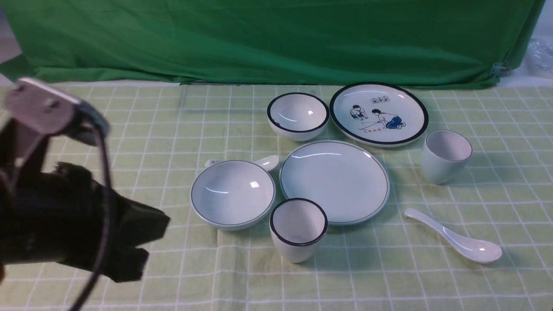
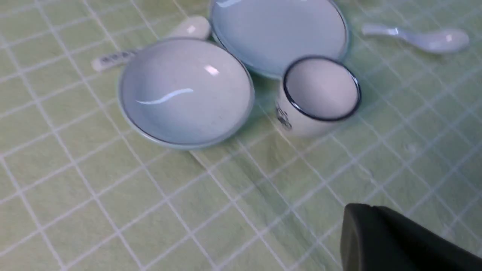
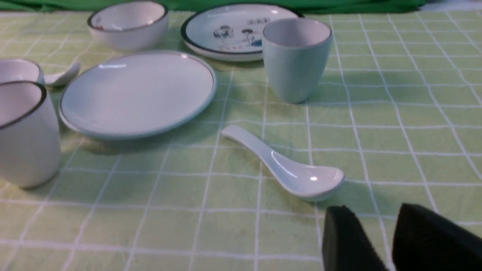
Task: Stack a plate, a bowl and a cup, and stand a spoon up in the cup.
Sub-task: Use the left arm to grab a blue rice bowl
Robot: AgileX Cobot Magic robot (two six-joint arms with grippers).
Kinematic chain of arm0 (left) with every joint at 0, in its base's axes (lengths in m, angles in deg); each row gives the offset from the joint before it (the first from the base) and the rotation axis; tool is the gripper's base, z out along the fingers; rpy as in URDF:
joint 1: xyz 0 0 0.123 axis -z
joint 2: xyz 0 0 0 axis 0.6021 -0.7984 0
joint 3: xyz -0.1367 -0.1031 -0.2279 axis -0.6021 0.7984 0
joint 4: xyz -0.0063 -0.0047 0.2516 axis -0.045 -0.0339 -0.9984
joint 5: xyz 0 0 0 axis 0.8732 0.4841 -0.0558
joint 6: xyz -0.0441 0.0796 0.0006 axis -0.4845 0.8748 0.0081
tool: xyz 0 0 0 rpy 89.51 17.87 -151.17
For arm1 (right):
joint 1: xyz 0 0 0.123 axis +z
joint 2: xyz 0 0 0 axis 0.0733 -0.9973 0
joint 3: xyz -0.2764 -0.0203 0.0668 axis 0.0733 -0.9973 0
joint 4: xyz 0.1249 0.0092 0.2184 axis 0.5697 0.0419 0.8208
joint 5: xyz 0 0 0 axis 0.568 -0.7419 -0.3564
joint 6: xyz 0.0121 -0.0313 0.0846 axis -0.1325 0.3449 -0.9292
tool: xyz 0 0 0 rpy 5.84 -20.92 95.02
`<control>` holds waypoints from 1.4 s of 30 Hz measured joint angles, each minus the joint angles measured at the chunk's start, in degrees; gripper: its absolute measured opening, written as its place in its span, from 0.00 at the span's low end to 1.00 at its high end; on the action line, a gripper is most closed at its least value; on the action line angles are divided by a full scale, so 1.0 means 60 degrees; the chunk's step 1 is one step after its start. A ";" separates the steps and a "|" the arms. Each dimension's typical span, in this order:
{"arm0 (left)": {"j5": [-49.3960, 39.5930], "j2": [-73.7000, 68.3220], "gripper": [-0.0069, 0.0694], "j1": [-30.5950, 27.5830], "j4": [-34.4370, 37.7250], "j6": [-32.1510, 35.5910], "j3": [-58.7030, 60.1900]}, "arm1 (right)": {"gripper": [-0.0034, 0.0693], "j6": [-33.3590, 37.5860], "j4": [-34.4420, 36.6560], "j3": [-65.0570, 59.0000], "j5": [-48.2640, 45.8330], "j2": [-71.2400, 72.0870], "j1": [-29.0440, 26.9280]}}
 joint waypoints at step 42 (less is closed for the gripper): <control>0.0150 -0.9094 0.17 0.1349 -0.3725 0.2503 -0.4675 | 0.10 0.1341 0.0843 0.5741 -0.4735 -0.4620 0.1038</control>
